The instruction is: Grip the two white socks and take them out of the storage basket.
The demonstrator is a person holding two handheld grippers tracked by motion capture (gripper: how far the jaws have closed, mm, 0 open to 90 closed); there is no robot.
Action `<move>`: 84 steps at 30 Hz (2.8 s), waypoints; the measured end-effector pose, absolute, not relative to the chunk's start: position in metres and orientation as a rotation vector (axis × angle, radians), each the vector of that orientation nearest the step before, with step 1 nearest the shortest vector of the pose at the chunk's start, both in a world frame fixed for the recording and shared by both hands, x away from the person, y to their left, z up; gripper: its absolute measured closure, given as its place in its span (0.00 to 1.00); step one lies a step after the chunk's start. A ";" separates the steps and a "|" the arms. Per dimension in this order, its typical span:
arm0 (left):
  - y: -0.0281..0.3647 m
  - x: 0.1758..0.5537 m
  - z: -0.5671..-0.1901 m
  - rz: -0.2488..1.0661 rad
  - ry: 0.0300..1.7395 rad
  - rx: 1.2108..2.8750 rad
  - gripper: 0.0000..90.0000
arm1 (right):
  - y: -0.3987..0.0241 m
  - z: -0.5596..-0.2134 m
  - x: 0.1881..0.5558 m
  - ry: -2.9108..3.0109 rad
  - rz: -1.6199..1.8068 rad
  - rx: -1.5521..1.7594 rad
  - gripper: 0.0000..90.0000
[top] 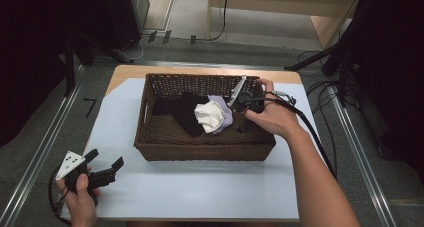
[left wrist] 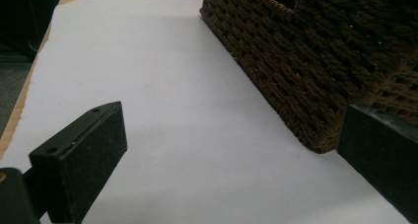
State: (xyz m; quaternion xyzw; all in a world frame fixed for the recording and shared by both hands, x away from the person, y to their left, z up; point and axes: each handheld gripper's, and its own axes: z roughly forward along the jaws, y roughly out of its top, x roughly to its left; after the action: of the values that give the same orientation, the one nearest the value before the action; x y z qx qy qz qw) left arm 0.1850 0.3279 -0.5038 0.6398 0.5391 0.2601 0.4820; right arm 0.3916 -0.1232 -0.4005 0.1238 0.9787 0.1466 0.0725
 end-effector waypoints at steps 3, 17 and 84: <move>0.328 0.185 -0.504 0.634 1.315 1.558 0.00 | -0.118 -0.406 0.394 2.944 0.449 0.375 0.20; 0.327 0.185 -0.504 0.633 1.317 1.559 0.00 | -0.096 -0.424 0.404 2.977 0.443 0.415 0.18; 0.326 0.186 -0.504 0.632 1.315 1.580 0.00 | -0.041 -0.460 0.414 2.895 0.402 0.550 0.44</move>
State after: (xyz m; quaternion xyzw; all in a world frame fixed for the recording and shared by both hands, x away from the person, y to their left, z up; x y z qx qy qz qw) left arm 0.1860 0.3258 -0.5037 0.6464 0.5380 0.2584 0.4754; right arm 0.4137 -0.0408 -0.4600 0.1843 0.9700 0.1347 0.0835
